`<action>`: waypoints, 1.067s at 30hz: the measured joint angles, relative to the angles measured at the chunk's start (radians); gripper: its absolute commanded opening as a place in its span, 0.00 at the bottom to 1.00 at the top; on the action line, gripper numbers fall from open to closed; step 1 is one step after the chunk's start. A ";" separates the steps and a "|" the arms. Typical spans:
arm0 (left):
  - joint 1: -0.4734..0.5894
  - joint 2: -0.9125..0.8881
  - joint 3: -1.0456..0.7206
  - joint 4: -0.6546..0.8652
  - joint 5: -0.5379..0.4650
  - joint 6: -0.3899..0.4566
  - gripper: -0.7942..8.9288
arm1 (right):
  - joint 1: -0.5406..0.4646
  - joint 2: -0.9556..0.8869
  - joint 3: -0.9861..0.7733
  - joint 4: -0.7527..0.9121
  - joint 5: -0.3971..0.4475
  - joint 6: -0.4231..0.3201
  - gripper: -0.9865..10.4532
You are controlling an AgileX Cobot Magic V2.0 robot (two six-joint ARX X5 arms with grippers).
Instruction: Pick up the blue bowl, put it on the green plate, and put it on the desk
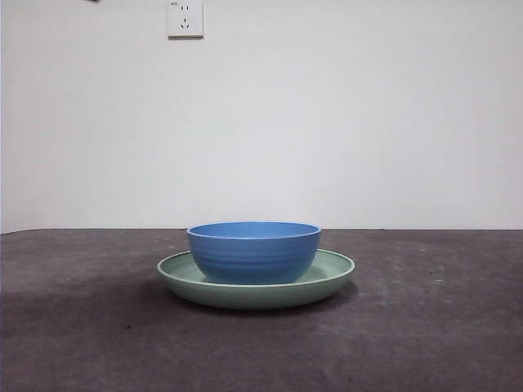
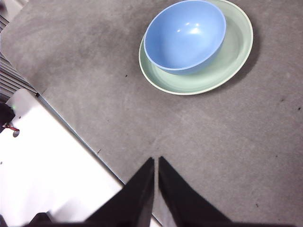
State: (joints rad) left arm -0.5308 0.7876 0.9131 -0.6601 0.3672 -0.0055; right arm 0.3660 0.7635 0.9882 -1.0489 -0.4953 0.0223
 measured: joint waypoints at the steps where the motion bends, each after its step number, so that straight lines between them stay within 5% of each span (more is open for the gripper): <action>1: 0.029 -0.027 0.000 0.041 -0.027 0.005 0.09 | 0.000 0.000 0.000 0.000 0.000 0.000 0.09; 13: 0.401 -0.398 -0.309 0.602 -0.306 0.071 0.09 | 0.000 0.000 0.000 0.000 0.000 0.000 0.09; 17: 0.448 -0.509 -0.476 0.635 -0.392 0.071 0.09 | 0.000 0.000 0.000 0.000 0.000 0.000 0.09; 32: 0.470 -0.754 -0.837 0.637 -0.395 0.071 0.09 | 0.000 0.000 0.000 0.000 0.000 0.000 0.09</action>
State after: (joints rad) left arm -0.0608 0.0338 0.0757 -0.0231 -0.0277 0.0650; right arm 0.3660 0.7635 0.9878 -1.0489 -0.4953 0.0223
